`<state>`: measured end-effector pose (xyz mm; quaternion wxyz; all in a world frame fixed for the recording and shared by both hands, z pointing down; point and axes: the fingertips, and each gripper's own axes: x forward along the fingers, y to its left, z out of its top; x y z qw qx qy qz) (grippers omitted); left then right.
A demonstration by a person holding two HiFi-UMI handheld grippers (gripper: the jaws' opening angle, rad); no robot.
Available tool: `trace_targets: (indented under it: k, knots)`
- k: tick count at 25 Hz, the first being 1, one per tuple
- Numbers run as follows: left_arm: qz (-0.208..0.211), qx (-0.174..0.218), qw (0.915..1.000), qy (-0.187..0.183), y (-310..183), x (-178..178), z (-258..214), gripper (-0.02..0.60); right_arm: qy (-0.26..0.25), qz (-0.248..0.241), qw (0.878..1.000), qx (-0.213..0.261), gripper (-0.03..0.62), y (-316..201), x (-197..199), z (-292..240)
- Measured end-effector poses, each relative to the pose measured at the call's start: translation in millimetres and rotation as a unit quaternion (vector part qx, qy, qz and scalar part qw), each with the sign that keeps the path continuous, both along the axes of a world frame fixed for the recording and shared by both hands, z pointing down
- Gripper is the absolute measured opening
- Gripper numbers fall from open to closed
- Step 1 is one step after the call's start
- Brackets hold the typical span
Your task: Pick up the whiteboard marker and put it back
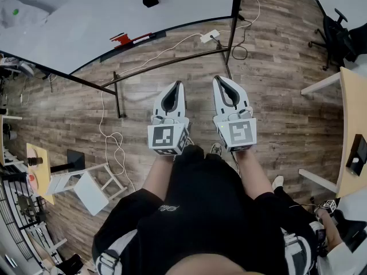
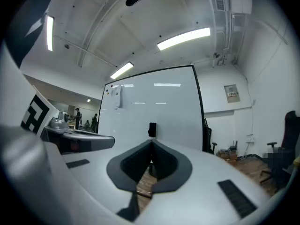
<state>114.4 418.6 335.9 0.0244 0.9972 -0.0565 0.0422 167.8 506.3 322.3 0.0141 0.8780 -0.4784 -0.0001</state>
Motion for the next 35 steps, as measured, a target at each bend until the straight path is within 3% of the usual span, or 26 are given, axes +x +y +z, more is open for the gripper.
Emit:
trace_targets:
  k: [16, 27, 35]
  knots:
    - [0.025, -0.020, 0.9995, 0.004, -51, 16, 12, 0.008, 0.007, 0.020, 1.000, -0.012, 0.003, -49, 12, 7]
    - [0.041, -0.034, 0.9986, 0.001, -118, 10, 25, 0.008, 0.015, 0.033, 0.999, -0.027, 0.003, -111, 3, 18]
    - [0.047, -0.050, 0.9975, -0.015, -127, 43, 43, 0.008, 0.014, 0.020, 0.999, -0.045, 0.003, -131, 36, 27]
